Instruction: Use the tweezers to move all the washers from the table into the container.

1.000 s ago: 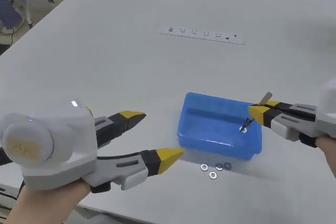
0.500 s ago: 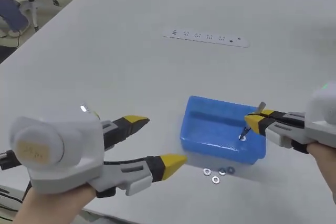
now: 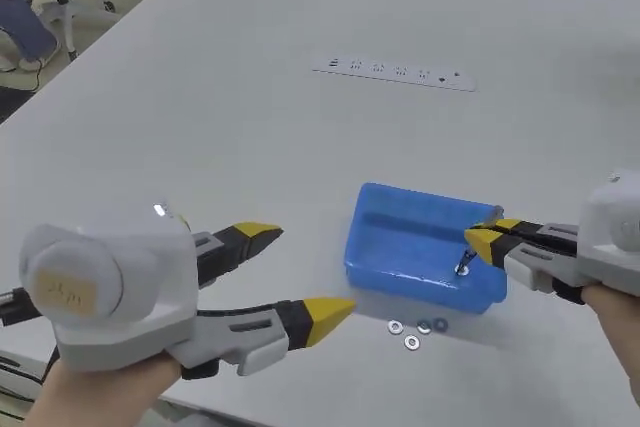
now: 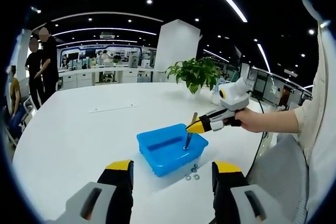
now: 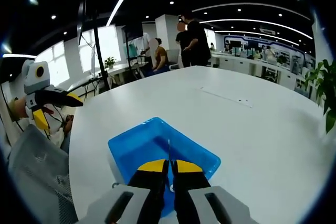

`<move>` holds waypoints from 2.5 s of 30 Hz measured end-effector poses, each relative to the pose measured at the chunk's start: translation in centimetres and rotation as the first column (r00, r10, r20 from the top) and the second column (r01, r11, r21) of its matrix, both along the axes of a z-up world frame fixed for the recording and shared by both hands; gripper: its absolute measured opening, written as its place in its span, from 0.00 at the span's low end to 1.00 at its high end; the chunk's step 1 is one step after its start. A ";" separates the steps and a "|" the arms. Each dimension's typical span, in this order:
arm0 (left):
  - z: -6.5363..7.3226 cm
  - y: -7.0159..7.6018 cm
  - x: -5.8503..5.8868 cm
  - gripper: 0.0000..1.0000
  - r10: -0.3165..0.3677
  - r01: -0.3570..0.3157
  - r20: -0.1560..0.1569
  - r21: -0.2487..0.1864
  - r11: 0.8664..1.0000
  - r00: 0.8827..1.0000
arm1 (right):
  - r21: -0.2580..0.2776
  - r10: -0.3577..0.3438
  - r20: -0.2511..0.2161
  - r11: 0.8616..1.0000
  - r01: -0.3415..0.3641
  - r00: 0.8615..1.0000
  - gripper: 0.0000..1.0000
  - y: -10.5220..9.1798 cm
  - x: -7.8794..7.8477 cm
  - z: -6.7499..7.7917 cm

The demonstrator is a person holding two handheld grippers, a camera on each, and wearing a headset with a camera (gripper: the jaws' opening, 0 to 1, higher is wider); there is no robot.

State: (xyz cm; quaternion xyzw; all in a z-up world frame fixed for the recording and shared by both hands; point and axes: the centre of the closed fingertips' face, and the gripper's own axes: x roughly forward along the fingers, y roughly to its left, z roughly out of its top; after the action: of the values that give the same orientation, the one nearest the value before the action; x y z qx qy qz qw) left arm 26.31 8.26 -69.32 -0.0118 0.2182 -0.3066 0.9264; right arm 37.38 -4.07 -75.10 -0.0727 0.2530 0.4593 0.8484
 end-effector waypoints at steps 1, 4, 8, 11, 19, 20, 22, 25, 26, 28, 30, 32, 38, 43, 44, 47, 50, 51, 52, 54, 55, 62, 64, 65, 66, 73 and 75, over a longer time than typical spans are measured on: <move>0.0 0.0 0.0 0.61 0.001 -0.001 0.001 0.000 1.000 1.000 | 0.003 -0.001 0.003 1.000 0.001 1.000 0.01 0.0 0.0 0.1; 0.0 0.1 0.0 0.61 0.002 -0.002 0.001 -0.002 1.000 1.000 | 0.011 0.002 0.014 1.000 -0.002 1.000 0.01 0.2 0.1 0.4; 0.0 0.1 0.0 0.61 0.000 0.000 0.001 0.002 1.000 1.000 | 0.024 0.004 0.032 1.000 -0.005 0.999 0.01 0.4 0.2 1.2; 0.0 0.2 0.0 0.61 0.003 -0.003 0.002 -0.001 1.000 1.000 | 0.036 0.000 0.051 0.999 -0.002 0.999 0.01 0.5 0.2 2.1; 0.0 0.2 0.0 0.60 0.000 0.000 0.004 0.002 1.000 1.000 | 0.090 -0.019 0.099 0.996 0.010 0.995 0.01 0.3 -0.1 4.9; 0.0 0.1 -0.1 0.60 -0.003 0.003 0.003 0.003 1.000 1.000 | 0.094 -0.022 0.105 0.996 0.012 0.994 0.01 0.2 -0.2 5.3; 0.1 0.0 -0.1 0.60 -0.005 0.005 0.005 0.003 1.000 1.000 | 0.108 -0.032 0.112 0.994 0.020 0.993 0.01 0.1 -0.4 6.0; 0.1 -0.2 -0.1 0.60 -0.009 0.009 0.008 0.002 1.000 1.000 | 0.122 -0.041 0.115 0.992 0.027 0.992 0.00 -0.1 -0.8 6.7; 0.2 -0.3 -0.1 0.60 -0.011 0.011 0.008 0.002 1.000 1.000 | 0.125 -0.043 0.120 0.992 0.028 0.992 0.00 -0.2 -1.0 6.8; 0.2 -0.4 -0.2 0.60 -0.016 0.016 0.010 0.005 1.000 1.000 | 0.130 -0.046 0.120 0.991 0.030 0.992 0.00 -0.3 -1.2 7.0; 0.3 -0.5 -0.2 0.60 -0.021 0.020 0.012 0.009 1.000 1.000 | 0.132 -0.046 0.118 0.991 0.031 0.992 0.00 -0.4 -1.5 7.0; 0.3 -0.6 -0.3 0.60 -0.022 0.022 0.015 0.012 1.000 1.000 | 0.137 -0.046 0.118 0.990 0.029 0.992 0.00 -0.4 -1.8 7.2; 0.7 -0.9 -0.8 0.60 -0.025 0.025 0.026 0.010 1.000 0.999 | 0.159 -0.048 0.114 0.987 0.030 0.992 0.00 -0.6 -2.9 7.8; 0.6 -1.2 -1.0 0.60 -0.024 0.024 0.028 -0.006 1.000 0.999 | 0.176 -0.054 0.075 0.984 0.040 0.996 0.00 -0.8 -4.0 7.5; 0.5 -1.2 -1.0 0.60 -0.025 0.025 0.027 -0.006 1.000 0.999 | 0.185 -0.055 0.063 0.982 0.043 0.996 0.00 -0.8 -4.1 7.4; 0.4 -1.3 -1.0 0.60 -0.029 0.029 0.027 -0.009 1.000 0.999 | 0.202 -0.061 0.040 0.978 0.051 0.997 0.00 -0.9 -4.5 7.2; 0.5 -1.3 -1.0 0.60 -0.031 0.032 0.027 -0.008 0.999 0.999 | 0.218 -0.059 0.017 0.974 0.054 0.998 0.00 -0.7 -4.9 7.0; 0.5 -1.2 -1.0 0.59 -0.031 0.032 0.027 -0.009 0.999 0.999 | 0.226 -0.057 0.007 0.973 0.054 0.998 0.00 -0.6 -5.1 6.9; 0.5 -1.2 -1.0 0.59 -0.032 0.032 0.027 -0.008 0.999 0.999 | 0.230 -0.054 0.002 0.972 0.052 0.999 0.00 -0.5 -5.3 6.9; 0.5 -1.1 -1.0 0.59 -0.032 0.032 0.029 -0.007 0.999 0.999 | 0.233 -0.044 -0.010 0.971 0.045 0.999 0.00 -0.2 -5.7 6.6; 0.5 -1.1 -1.0 0.59 -0.031 0.031 0.030 -0.007 0.999 0.999 | 0.234 -0.038 -0.017 0.971 0.041 0.999 0.00 0.0 -6.0 6.4; 0.2 -1.1 -1.3 0.59 -0.031 0.031 0.020 -0.009 0.999 0.999 | 0.206 0.007 -0.057 0.979 0.005 0.998 0.00 0.9 -7.2 4.2; 0.1 -1.2 -1.4 0.60 -0.033 0.034 0.016 -0.010 0.999 0.999 | 0.194 0.022 -0.073 0.981 -0.007 0.997 0.00 1.3 -7.6 3.4; 0.0 -1.2 -1.4 0.59 -0.033 0.033 0.016 -0.008 0.999 0.999 | 0.191 0.031 -0.080 0.981 -0.015 0.996 0.00 1.5 -7.8 3.1; 0.0 -1.2 -1.4 0.59 -0.033 0.033 0.015 -0.008 0.999 0.999 | 0.189 0.037 -0.084 0.982 -0.020 0.996 0.00 1.7 -8.0 2.9; -0.2 -1.1 -1.5 0.59 -0.032 0.032 0.009 -0.005 0.999 0.999 | 0.144 0.104 -0.091 0.986 -0.090 0.990 0.01 3.1 -9.1 1.1; -0.2 -1.1 -1.5 0.60 -0.033 0.033 0.008 -0.002 0.999 0.999 | 0.132 0.115 -0.094 0.986 -0.102 0.989 0.01 3.4 -9.1 0.5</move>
State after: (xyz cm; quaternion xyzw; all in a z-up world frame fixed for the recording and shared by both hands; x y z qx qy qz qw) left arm 24.79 7.17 -69.53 -0.0079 0.2143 -0.3223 0.9220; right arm 28.32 -0.67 -74.62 -0.0088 0.2619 0.5230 0.8111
